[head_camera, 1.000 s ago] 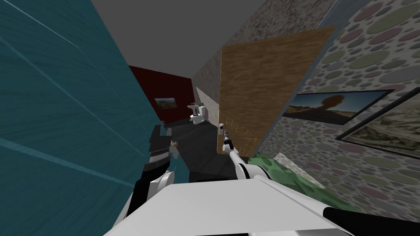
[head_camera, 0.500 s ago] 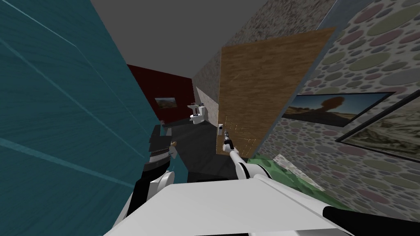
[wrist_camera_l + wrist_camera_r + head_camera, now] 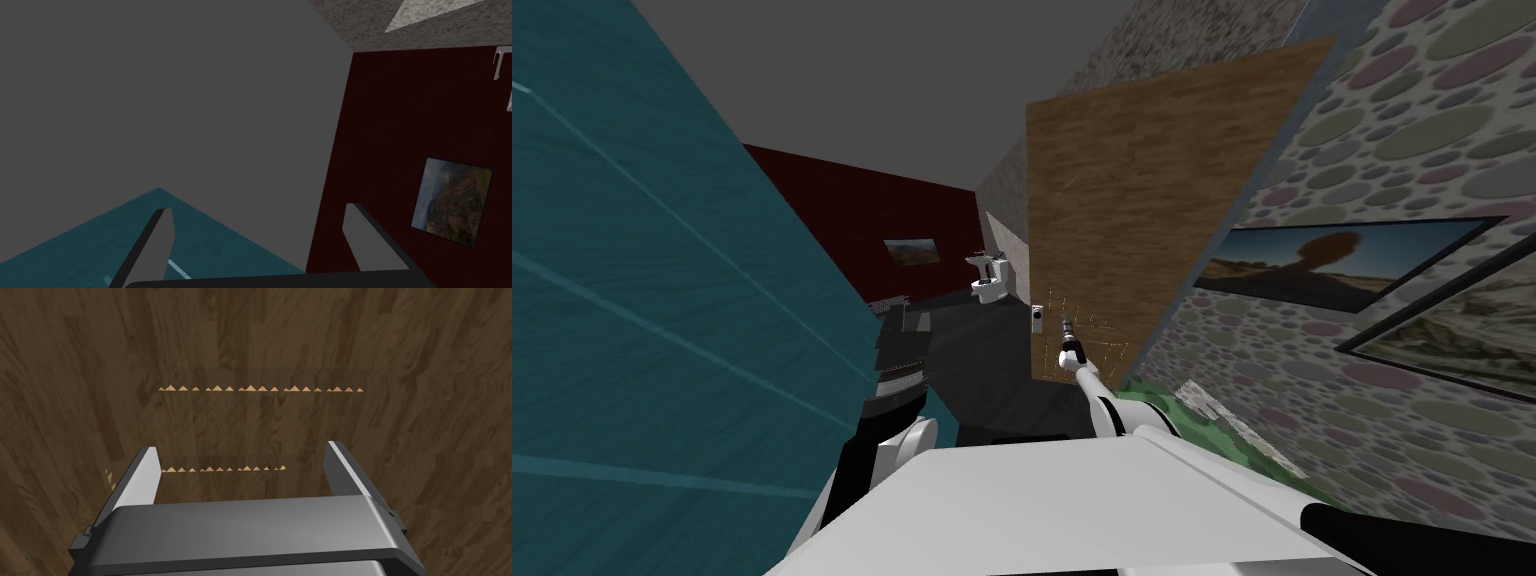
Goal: Push the door open
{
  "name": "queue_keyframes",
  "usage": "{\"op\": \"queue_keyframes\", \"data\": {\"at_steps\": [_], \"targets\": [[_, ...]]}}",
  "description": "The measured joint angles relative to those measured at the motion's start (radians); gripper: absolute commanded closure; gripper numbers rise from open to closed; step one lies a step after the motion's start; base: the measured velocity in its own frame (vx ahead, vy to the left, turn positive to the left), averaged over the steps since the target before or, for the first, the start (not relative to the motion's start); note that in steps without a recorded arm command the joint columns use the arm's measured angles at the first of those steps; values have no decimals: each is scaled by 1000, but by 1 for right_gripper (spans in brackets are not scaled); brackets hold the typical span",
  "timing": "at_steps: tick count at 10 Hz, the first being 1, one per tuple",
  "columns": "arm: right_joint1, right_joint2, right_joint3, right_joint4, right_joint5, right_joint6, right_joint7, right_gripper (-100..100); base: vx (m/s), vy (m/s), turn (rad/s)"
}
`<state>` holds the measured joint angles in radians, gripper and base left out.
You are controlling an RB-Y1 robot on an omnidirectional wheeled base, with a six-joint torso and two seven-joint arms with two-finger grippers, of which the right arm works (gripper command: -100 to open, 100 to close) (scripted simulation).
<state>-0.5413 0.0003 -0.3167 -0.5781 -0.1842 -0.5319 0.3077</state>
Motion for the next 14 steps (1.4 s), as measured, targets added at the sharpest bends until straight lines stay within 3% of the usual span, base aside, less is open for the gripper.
{"op": "queue_keyframes", "data": {"at_steps": [4,7,9,10,11,12,14], "targets": [[-5,-45,-6,11,-23,-12,24,-100,68,-194,55],[-12,-81,-18,16,-56,-27,63,-100,53,-94,65],[-35,-104,-20,73,-75,-60,68,-100,41,1,118],[-37,-111,-25,90,-90,-74,81,-100,49,33,105],[-15,-104,-32,46,-104,-62,103,-100,35,39,46],[-13,-106,-36,38,-112,-56,116,-100,11,23,21],[-27,-108,-35,51,-115,-66,117,-100,6,18,36]]}}
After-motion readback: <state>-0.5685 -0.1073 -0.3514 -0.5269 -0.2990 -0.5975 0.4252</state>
